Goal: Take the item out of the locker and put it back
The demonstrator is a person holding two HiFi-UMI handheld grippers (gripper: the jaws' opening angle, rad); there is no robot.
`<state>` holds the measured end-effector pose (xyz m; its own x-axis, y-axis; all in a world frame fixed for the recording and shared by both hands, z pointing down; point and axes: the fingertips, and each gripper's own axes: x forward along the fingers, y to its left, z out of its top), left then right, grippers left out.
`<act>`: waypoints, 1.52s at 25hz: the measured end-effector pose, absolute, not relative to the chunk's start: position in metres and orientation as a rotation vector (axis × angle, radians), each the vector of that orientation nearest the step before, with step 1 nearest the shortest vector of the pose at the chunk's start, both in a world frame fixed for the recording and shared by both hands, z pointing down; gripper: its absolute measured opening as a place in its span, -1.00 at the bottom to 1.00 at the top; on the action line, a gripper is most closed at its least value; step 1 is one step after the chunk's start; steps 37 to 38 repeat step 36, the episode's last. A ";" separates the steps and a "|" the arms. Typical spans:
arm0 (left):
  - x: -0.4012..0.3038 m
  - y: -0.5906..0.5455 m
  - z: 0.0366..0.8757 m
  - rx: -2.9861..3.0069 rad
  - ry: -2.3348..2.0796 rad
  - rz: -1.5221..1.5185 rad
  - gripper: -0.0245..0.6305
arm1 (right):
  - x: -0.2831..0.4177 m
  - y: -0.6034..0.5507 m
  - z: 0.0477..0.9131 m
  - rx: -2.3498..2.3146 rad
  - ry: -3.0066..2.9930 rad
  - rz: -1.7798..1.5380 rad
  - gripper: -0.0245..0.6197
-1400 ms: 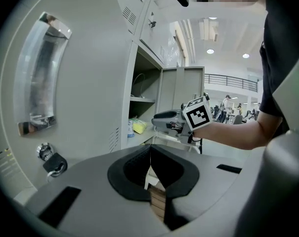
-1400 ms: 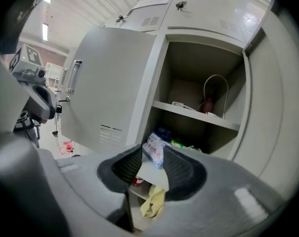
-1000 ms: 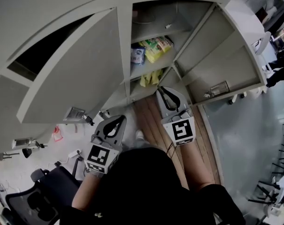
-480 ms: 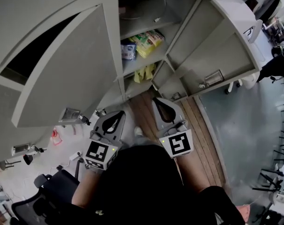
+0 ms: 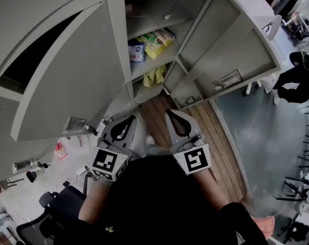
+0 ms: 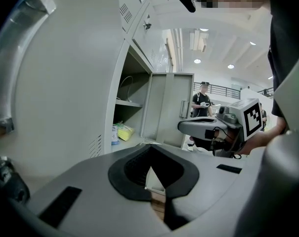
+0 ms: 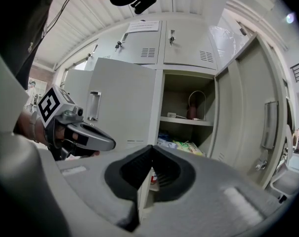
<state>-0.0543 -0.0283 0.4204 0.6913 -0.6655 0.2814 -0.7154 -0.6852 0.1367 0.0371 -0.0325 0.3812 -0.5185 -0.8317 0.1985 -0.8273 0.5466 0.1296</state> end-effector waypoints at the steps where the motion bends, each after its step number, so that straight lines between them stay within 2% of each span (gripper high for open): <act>1: -0.054 -0.029 0.420 2.669 -1.105 0.305 -0.89 | 0.037 -0.032 0.382 1.394 -2.546 -0.024 -0.94; 38: -0.060 -0.029 0.416 2.673 -1.112 0.302 -0.89 | 0.041 -0.031 0.385 1.446 -2.549 0.026 -0.94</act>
